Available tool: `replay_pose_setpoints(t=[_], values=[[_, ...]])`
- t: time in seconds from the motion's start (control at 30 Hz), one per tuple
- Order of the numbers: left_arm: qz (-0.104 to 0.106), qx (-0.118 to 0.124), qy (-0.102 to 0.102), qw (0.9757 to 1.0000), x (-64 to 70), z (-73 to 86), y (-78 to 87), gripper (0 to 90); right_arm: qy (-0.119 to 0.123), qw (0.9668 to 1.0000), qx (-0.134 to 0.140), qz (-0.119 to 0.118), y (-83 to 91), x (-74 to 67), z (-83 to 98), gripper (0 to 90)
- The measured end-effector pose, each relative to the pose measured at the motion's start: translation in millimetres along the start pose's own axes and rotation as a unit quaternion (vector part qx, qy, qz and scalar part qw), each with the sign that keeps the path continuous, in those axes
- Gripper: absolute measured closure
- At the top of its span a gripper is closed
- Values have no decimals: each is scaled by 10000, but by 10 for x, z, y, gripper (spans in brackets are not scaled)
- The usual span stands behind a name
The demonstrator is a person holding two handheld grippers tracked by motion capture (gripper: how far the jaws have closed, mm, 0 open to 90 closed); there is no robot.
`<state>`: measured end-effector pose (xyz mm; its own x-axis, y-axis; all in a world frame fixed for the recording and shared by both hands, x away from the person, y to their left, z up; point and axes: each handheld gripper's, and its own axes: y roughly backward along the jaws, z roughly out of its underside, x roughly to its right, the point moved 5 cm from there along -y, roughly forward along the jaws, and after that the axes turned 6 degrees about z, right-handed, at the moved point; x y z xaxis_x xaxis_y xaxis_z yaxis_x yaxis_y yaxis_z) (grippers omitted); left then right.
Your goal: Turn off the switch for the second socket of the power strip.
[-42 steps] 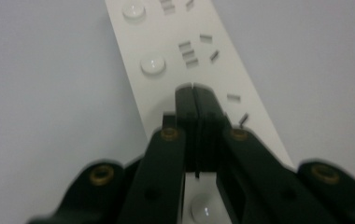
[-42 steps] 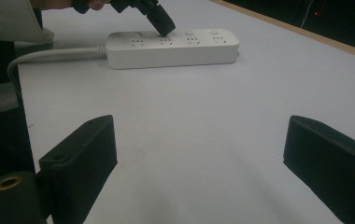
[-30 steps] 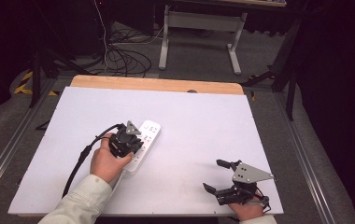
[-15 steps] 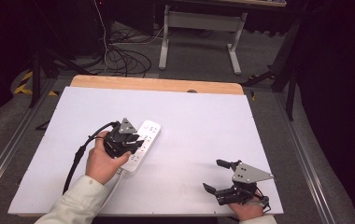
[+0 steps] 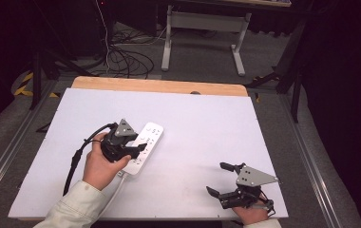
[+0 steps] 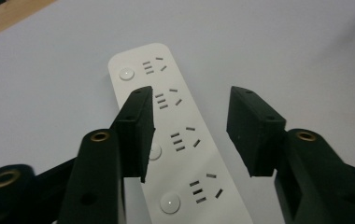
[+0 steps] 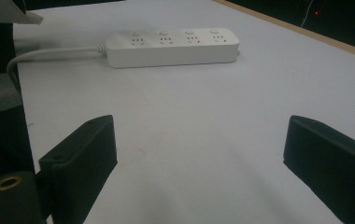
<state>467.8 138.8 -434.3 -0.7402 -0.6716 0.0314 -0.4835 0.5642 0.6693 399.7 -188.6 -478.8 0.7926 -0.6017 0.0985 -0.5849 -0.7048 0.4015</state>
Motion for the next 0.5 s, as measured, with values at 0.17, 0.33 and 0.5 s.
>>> replay_pose_setpoints(t=[0.17, 0.33, 0.5], values=[[-62, 91, -195, 9998, 79, -49, 125, 299, -11, 10000, 8, 13, 2, 1, -1, 103], [-65, 310, -369, 9988, 179, -75, 280, 217, 11, 10000, 5, 5, -2, -3, -2, 103], [-98, 392, -500, 9979, 234, -44, 417, 169, 5, 10000, 2, 11, 2, -4, -2, 103]])
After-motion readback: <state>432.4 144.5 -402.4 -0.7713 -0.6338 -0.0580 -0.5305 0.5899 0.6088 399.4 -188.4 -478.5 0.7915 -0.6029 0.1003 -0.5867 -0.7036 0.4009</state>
